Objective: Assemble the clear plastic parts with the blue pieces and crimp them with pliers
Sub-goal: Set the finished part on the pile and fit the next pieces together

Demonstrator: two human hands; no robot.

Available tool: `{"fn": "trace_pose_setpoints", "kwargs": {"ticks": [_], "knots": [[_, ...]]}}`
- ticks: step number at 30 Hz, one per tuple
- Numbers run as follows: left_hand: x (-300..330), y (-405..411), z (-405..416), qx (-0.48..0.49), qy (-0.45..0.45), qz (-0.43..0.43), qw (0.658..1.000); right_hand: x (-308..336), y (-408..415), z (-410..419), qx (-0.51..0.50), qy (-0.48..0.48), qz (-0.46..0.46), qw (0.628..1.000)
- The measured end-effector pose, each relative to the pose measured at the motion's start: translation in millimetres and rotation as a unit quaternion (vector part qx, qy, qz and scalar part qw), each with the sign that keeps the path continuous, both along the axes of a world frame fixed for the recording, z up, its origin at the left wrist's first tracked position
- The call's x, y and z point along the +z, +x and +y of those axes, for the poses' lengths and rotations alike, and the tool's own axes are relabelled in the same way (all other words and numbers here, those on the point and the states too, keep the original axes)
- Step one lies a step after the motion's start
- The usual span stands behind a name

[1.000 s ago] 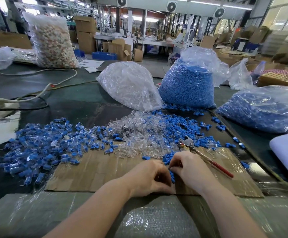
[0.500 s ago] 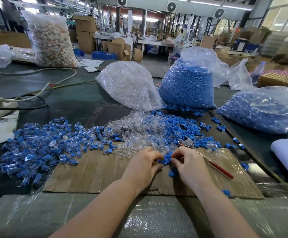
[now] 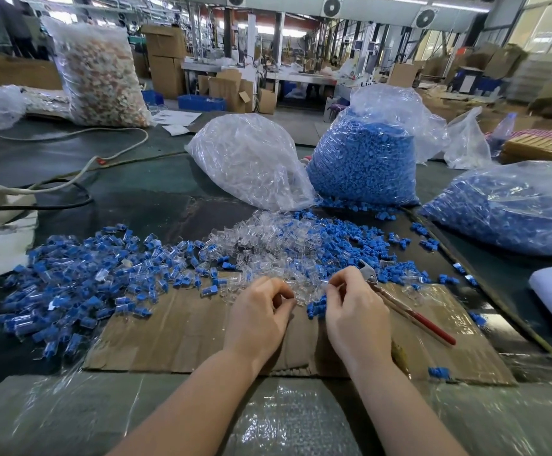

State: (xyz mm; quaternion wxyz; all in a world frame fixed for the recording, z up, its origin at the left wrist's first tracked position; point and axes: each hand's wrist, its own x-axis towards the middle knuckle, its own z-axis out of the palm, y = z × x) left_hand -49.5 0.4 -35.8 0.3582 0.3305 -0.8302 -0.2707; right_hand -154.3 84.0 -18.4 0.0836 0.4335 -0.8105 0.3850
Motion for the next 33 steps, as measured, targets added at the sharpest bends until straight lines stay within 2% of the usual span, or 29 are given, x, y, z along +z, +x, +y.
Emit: {"fn": "trace_pose_setpoints", "kwargs": {"ticks": [5,12,17,33], "knots": [[-1,0,0,0.024,0.010,0.017,1.000,1,-1,2,0.033,0.069,-0.009,0.997],[-5,-2,-3,0.105,0.003,0.041,0.994,0,3,-9,0.058,0.009,-0.029,0.998],[-9,-5,-5,0.085,-0.004,-0.002,0.996,-10,7,-14,0.061,0.001,-0.005,0.998],[-12,-2,-4,0.091,-0.021,-0.009,0.996,-21,10,-9,0.052,-0.005,0.033,0.998]]}}
